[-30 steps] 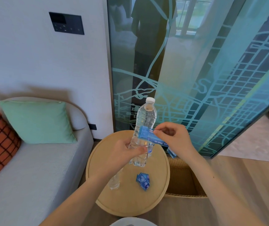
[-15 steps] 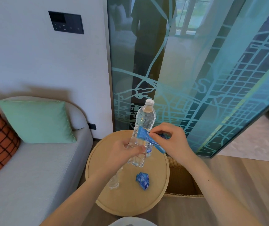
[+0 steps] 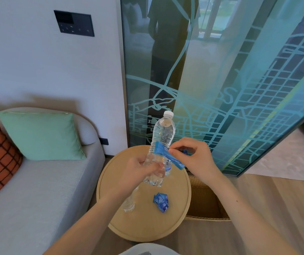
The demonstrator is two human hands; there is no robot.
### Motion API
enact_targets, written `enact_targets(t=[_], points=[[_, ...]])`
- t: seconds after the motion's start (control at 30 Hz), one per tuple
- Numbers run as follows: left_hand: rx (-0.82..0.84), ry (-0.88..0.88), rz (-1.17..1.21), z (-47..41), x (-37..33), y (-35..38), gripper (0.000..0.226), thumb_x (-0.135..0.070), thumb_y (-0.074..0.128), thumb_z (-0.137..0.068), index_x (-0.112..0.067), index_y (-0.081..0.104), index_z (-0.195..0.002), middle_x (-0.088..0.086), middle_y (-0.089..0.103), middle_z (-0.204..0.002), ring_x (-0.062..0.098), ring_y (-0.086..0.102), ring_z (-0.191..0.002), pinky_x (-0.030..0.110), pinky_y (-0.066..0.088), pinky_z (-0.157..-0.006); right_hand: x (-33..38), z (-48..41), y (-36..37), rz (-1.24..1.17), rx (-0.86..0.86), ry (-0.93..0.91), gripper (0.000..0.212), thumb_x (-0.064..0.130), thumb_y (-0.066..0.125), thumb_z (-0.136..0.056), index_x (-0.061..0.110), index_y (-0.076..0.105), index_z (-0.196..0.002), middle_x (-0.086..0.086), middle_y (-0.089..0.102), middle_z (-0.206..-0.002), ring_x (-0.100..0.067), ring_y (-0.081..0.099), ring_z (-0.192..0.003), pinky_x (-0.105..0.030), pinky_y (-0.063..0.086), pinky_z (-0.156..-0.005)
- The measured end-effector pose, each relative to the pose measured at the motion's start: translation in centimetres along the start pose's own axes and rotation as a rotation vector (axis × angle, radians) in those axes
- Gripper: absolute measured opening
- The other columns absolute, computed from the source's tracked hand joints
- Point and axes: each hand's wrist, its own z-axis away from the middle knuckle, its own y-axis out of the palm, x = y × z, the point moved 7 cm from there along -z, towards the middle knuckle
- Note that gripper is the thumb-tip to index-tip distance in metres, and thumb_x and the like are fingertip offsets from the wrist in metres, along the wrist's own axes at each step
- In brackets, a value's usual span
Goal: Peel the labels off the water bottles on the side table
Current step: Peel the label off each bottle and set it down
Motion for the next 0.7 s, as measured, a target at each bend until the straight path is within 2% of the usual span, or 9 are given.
enact_targets(t=[0.27, 0.43, 0.57, 0.7], points=[[0.008, 0.013, -0.017, -0.1, 0.0, 0.1, 0.017, -0.030, 0.073, -0.085, -0.026, 0.073, -0.101, -0.007, 0.078, -0.077, -0.002, 0.072, -0.070, 0.006, 0.045, -0.048, 0.4, 0.3, 0.0, -0.010, 0.005, -0.009, 0.009, 0.002, 0.075, -0.084, 0.010, 0.079, -0.088, 0.002, 0.073, -0.083, -0.009, 0.067, -0.079, -0.017, 0.053, -0.075], [0.000, 0.020, -0.029, -0.1, 0.0, 0.1, 0.006, -0.029, 0.073, -0.086, -0.030, 0.072, -0.092, -0.020, 0.075, -0.070, -0.008, 0.068, -0.067, 0.006, 0.044, -0.047, 0.4, 0.4, -0.1, -0.010, 0.003, -0.015, 0.009, 0.002, 0.075, -0.084, 0.010, 0.079, -0.087, 0.001, 0.073, -0.082, -0.011, 0.067, -0.078, -0.019, 0.054, -0.075], [0.037, 0.003, -0.005, 0.1, 0.2, 0.5, 0.021, -0.034, 0.070, -0.086, -0.019, 0.076, -0.101, -0.003, 0.079, -0.082, 0.018, 0.073, -0.088, 0.019, 0.044, -0.060, 0.6, 0.4, -0.5, -0.070, -0.013, -0.020, 0.012, 0.000, 0.075, -0.083, 0.012, 0.079, -0.086, 0.004, 0.073, -0.080, -0.010, 0.067, -0.078, -0.019, 0.053, -0.075], [-0.003, 0.015, 0.047, 0.0, 0.3, 0.2, 0.014, -0.026, 0.071, -0.087, -0.019, 0.079, -0.096, 0.000, 0.079, -0.083, 0.008, 0.072, -0.076, 0.013, 0.046, -0.057, 0.7, 0.0, -2.0, -0.139, -0.086, -0.011, 0.028, 0.000, 0.074, -0.083, 0.027, 0.079, -0.081, 0.007, 0.074, -0.080, -0.007, 0.068, -0.078, -0.017, 0.053, -0.075]])
